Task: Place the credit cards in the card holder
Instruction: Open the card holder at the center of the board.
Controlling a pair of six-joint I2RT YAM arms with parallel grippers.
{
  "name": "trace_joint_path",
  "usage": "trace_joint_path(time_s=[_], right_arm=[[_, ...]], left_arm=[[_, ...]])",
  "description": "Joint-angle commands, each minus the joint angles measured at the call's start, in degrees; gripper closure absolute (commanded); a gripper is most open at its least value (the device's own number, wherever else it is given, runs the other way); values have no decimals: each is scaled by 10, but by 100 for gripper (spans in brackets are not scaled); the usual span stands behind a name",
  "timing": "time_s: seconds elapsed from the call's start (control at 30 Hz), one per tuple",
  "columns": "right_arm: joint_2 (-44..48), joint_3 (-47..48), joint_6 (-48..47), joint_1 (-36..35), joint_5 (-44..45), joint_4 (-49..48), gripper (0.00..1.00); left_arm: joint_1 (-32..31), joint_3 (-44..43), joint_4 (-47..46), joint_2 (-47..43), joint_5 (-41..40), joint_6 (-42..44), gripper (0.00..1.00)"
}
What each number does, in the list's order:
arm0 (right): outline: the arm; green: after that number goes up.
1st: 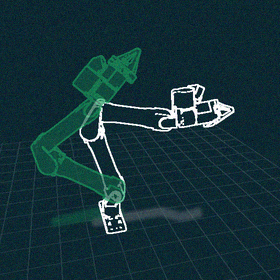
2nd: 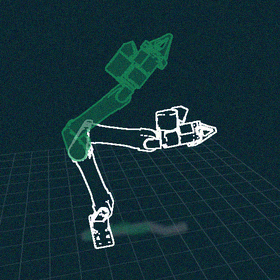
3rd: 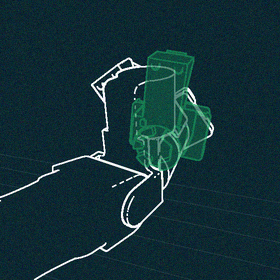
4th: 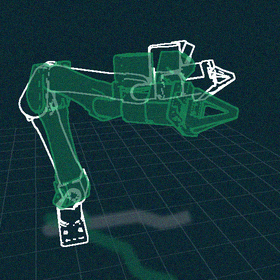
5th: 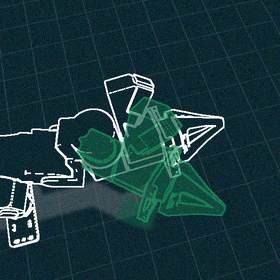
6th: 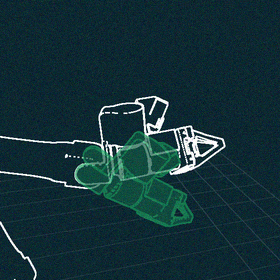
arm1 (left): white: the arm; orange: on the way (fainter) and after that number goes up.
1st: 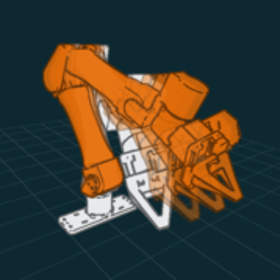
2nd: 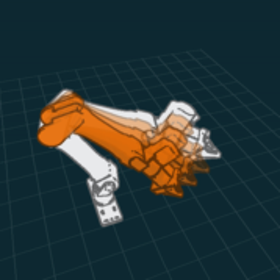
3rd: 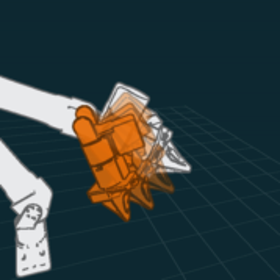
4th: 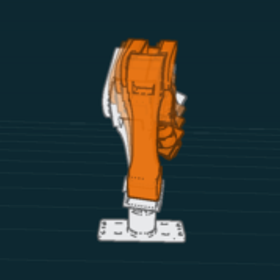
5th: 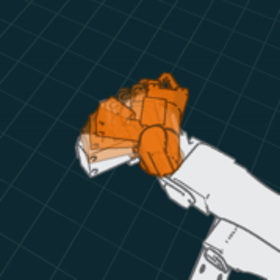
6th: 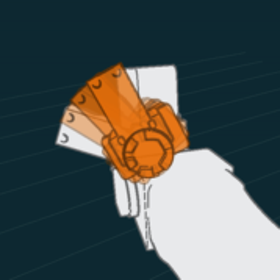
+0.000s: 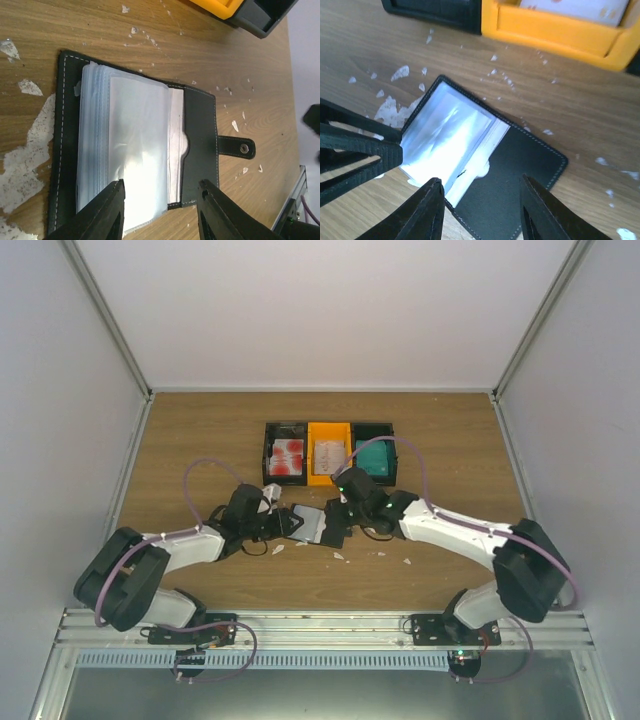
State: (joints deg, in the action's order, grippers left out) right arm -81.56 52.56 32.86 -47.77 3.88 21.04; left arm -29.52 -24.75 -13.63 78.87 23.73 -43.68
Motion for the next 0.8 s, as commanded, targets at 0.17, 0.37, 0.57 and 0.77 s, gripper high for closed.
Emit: trace_joint_path(time_s=[0.17, 0.37, 0.57, 0.77], right_arm=[[-85, -29, 5, 3, -57, -54, 58], [-123, -35, 6, 5, -53, -60, 58], [-133, -44, 10, 8, -54, -68, 59], [-113, -58, 18, 13, -47, -80, 61]], left_arm=[[0, -26, 2, 44, -6, 29, 56], [0, -27, -6, 61, 4, 23, 53], [-2, -25, -27, 63, 47, 23, 52], [-9, -34, -60, 63, 103, 35, 53]])
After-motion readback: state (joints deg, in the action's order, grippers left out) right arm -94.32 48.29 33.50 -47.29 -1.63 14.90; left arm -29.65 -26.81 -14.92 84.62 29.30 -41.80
